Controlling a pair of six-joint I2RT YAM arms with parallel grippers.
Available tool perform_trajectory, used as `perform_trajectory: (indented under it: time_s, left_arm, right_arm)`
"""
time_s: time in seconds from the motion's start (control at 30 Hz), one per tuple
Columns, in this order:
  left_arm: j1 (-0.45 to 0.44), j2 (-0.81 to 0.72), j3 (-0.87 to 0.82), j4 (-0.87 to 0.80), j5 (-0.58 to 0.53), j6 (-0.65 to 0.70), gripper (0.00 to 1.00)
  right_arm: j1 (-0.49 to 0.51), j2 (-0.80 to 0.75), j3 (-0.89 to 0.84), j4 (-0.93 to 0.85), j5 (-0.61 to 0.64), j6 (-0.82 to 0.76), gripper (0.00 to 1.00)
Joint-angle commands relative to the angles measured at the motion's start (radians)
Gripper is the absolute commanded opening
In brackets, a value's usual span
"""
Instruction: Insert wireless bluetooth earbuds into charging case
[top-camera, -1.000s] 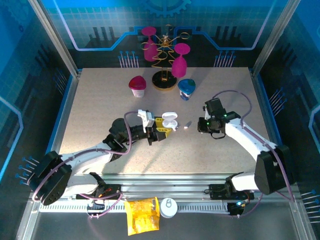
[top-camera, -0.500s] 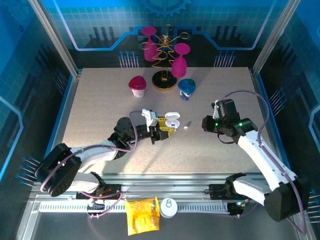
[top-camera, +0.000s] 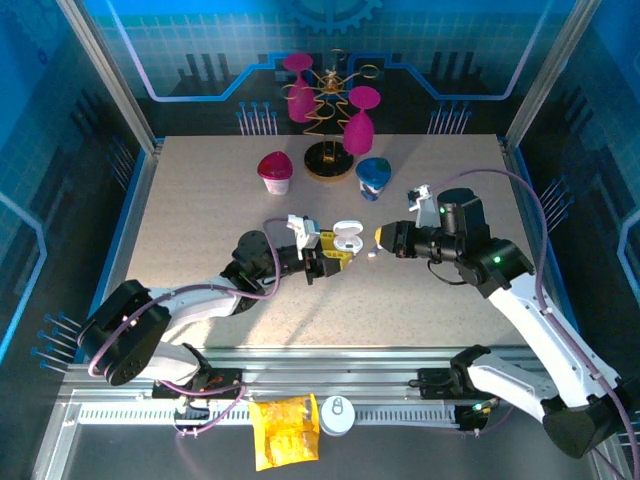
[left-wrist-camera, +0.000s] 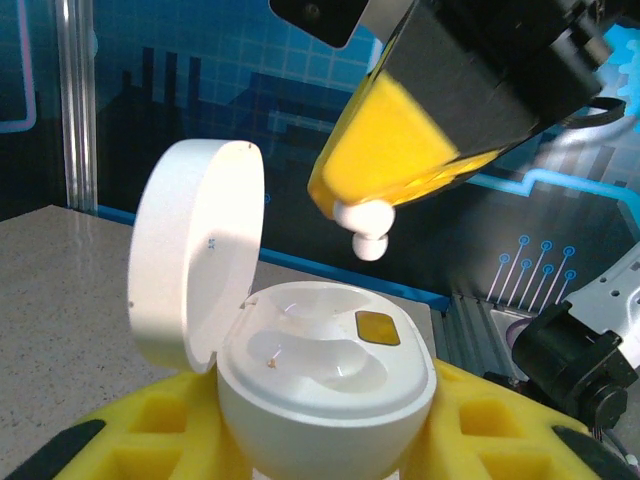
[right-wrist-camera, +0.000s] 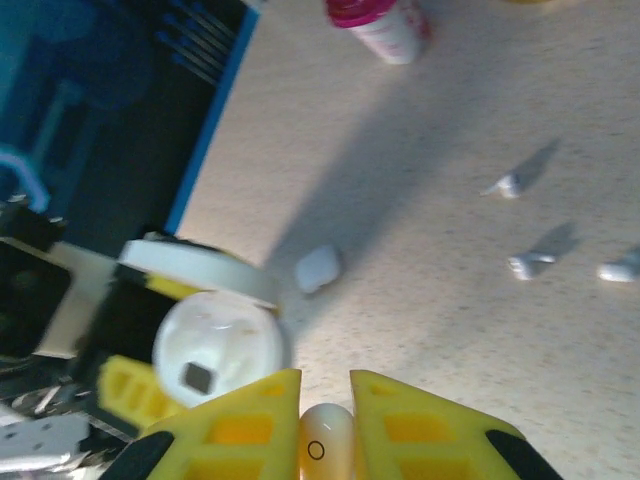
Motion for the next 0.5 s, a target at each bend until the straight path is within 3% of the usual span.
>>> perform_trajectory:
  time_s: [0.0, 0.47]
  left_arm:
    - [0.007, -0.001, 0.030, 0.043, 0.029, -0.020, 0.25]
    - [0.007, -0.026, 0.037, 0.039, 0.055, -0.056, 0.26]
  right_arm:
    - [0.030, -0.004, 0.025, 0.104, -0.117, 0.055, 0.16]
    - [0.087, 0.029, 0.020, 0.184, -0.093, 0.041, 0.15]
